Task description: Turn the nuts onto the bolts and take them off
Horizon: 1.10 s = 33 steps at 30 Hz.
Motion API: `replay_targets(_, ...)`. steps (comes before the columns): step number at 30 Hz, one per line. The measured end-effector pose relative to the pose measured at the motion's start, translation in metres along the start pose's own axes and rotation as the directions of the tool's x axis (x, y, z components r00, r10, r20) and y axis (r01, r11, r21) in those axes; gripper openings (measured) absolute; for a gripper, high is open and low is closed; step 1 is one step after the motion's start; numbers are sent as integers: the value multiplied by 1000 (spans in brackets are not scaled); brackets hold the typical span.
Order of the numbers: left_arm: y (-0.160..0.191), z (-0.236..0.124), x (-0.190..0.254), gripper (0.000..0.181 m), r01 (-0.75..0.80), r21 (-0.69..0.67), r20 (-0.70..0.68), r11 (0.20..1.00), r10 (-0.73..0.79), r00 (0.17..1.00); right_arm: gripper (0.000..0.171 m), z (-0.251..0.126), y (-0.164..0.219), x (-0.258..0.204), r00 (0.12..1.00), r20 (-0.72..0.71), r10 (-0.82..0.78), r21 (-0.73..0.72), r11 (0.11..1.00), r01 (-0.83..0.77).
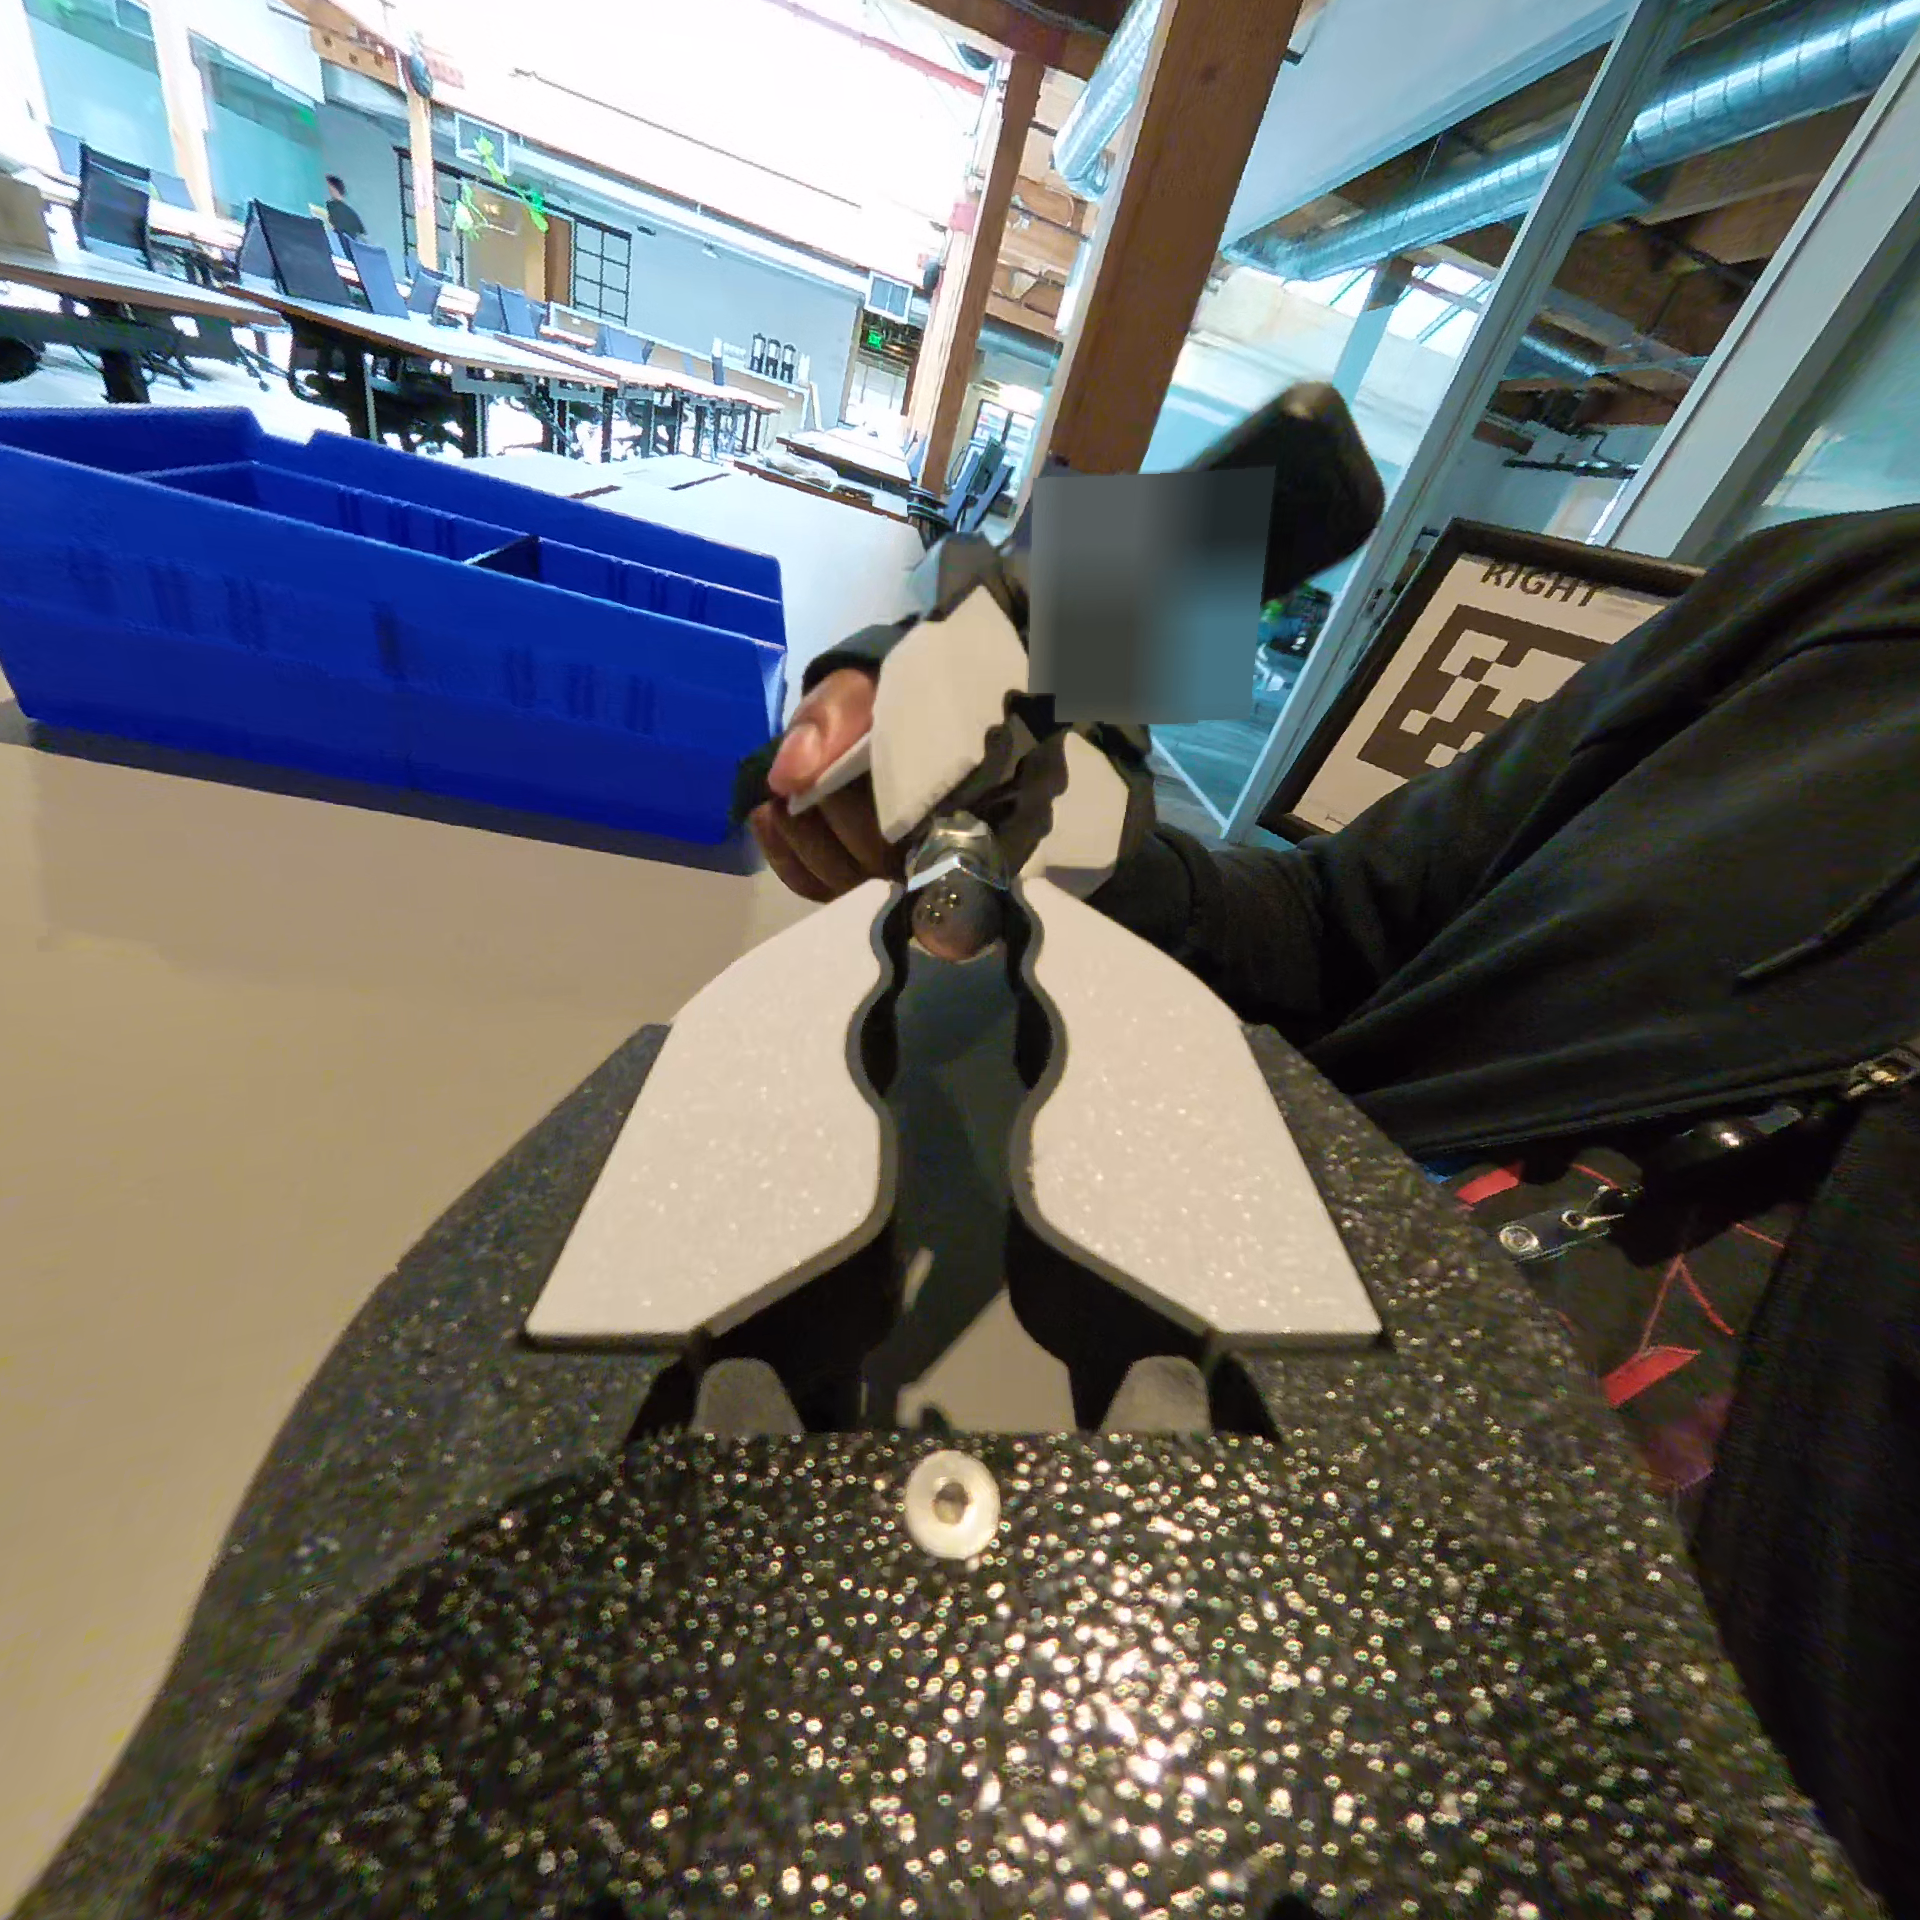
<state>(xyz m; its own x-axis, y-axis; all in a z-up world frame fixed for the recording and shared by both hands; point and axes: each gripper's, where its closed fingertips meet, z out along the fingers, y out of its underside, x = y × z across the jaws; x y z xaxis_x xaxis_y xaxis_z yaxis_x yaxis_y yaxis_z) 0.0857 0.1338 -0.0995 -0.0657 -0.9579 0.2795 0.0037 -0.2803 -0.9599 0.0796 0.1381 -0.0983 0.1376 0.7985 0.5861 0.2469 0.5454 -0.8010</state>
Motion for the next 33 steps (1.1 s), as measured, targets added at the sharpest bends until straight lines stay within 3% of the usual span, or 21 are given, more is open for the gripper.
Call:
replay_targets(2, 0, -1, 0, 17, 15, 6, -7, 1000, -15, 1000, 19, 1, 0, 0, 997, -33, -75, -5, 997, 75)
replay_targets(4, -3, -2, 0, 17, -4, 16, 0, 1000, 4, 1000, 19, 1, -2, 2, 998, -41, -40, 12, 999, 40)
replay_targets(7, -8, -4, 2, 17, -66, 35, 20, 997, 65, 998, 26, 1, -4, 6, 990, -12, 144, 48, 989, -143)
replay_targets(10, -11, -5, 0, 17, -142, 28, 76, 989, 139, 987, 31, 0, -8, 6, 927, 104, 360, 82, 926, -368)
replay_targets(14, -13, -5, -1, 17, -186, 22, 109, 982, 183, 977, 26, 1, -5, 6, 864, 156, 479, 63, 868, -493)
replay_targets(19, -17, -8, -1, 17, -133, 71, 84, 989, 127, 988, 22, -1, 0, 13, 878, 105, 467, 60, 878, -475)
replay_targets(25, -12, -5, -1, 17, -107, 46, 68, 993, 103, 992, 11, -4, -10, 11, 886, 130, 445, 114, 881, -459)
replay_targets(31, -10, -4, 0, 17, -67, 52, 37, 996, 65, 997, 9, -5, -10, 8, 894, 145, 423, 89, 895, -438)
replay_targets(33, -7, -4, -3, 27, -34, 42, 32, 999, 33, 999, 9, -6, -5, 4, 911, 149, 385, 46, 918, -395)
